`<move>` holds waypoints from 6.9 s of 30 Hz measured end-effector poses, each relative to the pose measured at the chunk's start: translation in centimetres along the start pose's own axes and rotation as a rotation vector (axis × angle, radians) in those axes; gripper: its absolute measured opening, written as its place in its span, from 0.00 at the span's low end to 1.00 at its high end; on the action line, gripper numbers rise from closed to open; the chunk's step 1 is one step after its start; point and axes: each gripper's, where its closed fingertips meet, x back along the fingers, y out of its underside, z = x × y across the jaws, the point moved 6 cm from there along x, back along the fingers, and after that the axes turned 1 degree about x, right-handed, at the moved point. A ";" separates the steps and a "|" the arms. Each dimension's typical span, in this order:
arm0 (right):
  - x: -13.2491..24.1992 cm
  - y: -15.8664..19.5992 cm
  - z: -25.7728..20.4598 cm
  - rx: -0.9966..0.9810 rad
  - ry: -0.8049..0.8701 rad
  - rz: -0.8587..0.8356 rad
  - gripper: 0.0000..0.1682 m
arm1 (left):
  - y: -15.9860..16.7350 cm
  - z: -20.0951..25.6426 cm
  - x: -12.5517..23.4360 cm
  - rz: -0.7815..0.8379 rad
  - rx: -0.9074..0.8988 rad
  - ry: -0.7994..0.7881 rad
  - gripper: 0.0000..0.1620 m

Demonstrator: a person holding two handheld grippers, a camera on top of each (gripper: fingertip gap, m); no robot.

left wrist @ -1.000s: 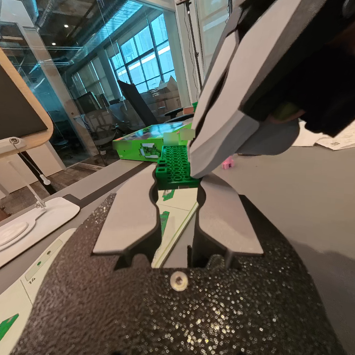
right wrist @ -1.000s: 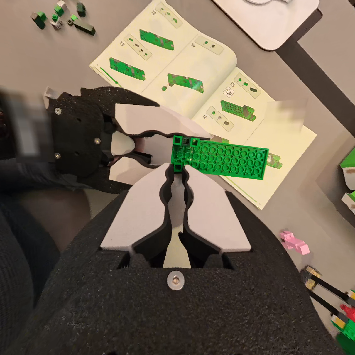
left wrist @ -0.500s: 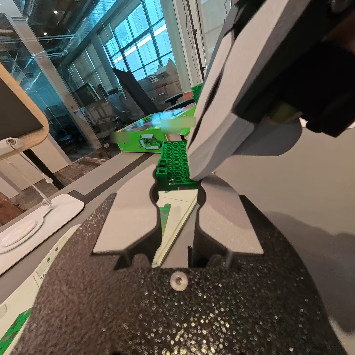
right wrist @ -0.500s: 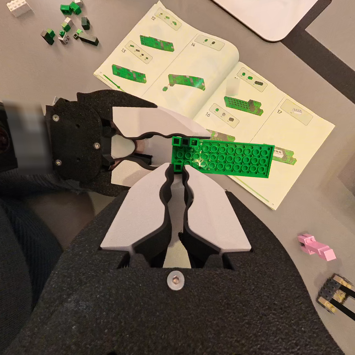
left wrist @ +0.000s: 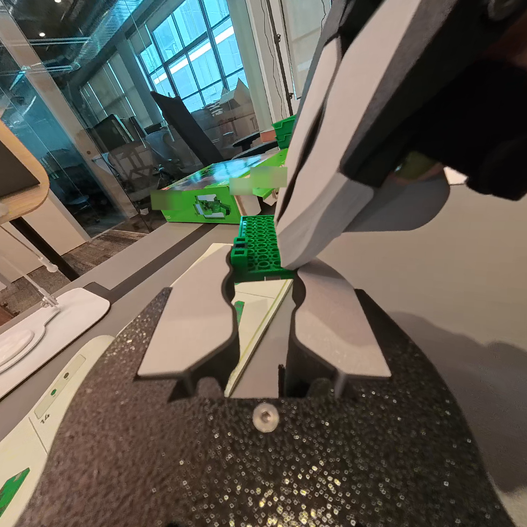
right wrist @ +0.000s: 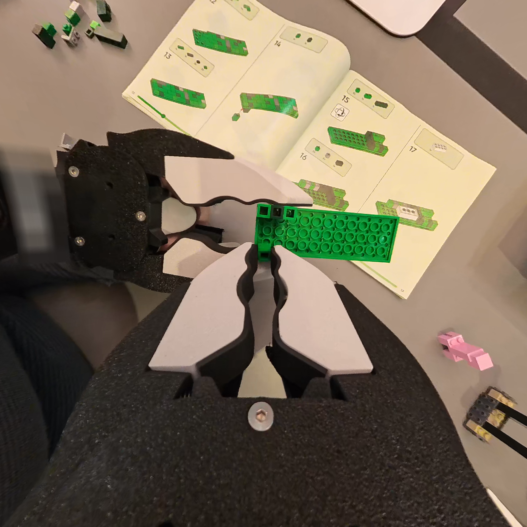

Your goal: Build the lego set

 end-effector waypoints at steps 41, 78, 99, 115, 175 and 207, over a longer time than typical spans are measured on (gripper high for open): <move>5.9 1.6 -1.5 0.519 -0.392 0.212 0.09 | -1.5 2.1 1.2 0.240 0.335 0.719 0.22; 3.3 3.2 -0.8 0.290 -0.528 0.229 0.04 | -1.2 3.5 1.3 0.177 0.351 0.877 0.22; 2.3 4.2 0.8 -0.128 -0.710 0.290 0.03 | -0.7 3.7 0.9 0.077 0.425 0.942 0.22; 2.7 3.9 -0.3 0.105 -0.634 0.325 0.04 | -0.8 3.6 1.1 0.098 0.469 0.982 0.22; 3.2 4.3 -2.5 0.433 -0.369 -0.002 0.04 | -0.6 5.5 1.2 0.014 0.294 1.006 0.22; 7.2 5.0 1.6 0.072 -0.068 0.416 0.45 | 0.0 3.2 0.0 -0.013 0.389 0.792 0.22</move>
